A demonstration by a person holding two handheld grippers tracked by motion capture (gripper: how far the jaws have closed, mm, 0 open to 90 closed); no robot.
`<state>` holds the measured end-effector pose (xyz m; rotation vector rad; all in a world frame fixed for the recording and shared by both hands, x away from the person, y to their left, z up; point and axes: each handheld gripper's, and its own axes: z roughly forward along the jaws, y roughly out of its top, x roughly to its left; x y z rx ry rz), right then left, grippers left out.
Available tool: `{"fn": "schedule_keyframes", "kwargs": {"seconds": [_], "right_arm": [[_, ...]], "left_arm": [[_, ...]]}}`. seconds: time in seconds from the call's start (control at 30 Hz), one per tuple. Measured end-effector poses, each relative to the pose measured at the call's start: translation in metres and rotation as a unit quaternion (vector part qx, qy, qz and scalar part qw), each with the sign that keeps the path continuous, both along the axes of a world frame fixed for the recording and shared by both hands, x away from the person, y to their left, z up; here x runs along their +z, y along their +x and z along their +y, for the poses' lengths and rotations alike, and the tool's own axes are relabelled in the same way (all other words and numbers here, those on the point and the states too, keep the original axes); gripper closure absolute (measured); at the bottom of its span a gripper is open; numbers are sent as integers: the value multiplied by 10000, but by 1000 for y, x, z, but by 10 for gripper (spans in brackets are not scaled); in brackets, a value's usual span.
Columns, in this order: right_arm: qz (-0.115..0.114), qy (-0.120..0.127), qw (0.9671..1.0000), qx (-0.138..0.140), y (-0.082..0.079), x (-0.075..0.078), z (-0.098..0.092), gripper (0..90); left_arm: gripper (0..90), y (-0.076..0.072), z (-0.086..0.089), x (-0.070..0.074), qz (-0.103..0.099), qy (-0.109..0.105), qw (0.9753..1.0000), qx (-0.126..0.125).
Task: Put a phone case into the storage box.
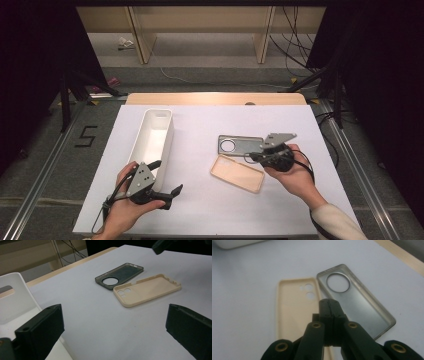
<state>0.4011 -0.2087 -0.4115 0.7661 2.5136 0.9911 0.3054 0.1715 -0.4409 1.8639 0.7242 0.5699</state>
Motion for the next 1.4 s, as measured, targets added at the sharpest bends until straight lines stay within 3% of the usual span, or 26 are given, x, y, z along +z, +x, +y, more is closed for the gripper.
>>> {"fn": "schedule_keyframes", "kwargs": {"seconds": [0.07,0.1,0.17,0.23,0.3,0.4,0.43,0.53,0.57,0.67,0.73,0.97,1.27,1.4], "right_arm": [[39,-148,9999,-39,16,-1,11,900],[39,-148,9999,-39,16,-1,11,900],[152,-336,9993,-32,41,-5,26,900],[165,-418,9990,-50,46,-6,30,900],[215,-640,9977,-105,71,-14,45,900],[290,-724,9969,-105,84,-19,53,900],[330,-867,9956,-124,97,-26,62,900],[411,-1024,9938,-131,107,-32,70,900],[409,-1182,9921,-102,115,-37,75,900],[466,-1258,9909,-101,120,-41,80,900],[548,-1444,9879,-105,127,-45,83,900],[618,-1553,9858,-145,134,-51,81,900],[714,-1432,9859,-482,143,-52,73,900],[734,-1438,9839,-764,147,-53,67,900]], "left_arm": [[13,0,0,0,1,-4,10000,-2],[13,0,0,0,3,-3,10000,-9],[13,-1,0,0,6,-13,10000,-24],[14,-1,-1,0,21,-32,10000,-35],[15,-1,-2,0,24,-26,10000,-53],[15,-2,-2,-1,24,-29,10000,-67],[15,-2,-2,-1,27,-38,10000,-75],[15,-1,-2,-1,32,-42,10000,-77],[15,-1,-2,-1,36,-46,9999,-83],[15,-2,-1,-1,37,-49,9999,-85],[15,-2,-2,-1,34,-58,9999,-99],[15,-2,-3,-1,33,-44,9999,-130],[15,-3,-3,-1,39,-46,9999,-138],[16,-3,-3,-1,50,-51,9999,-147]]}}
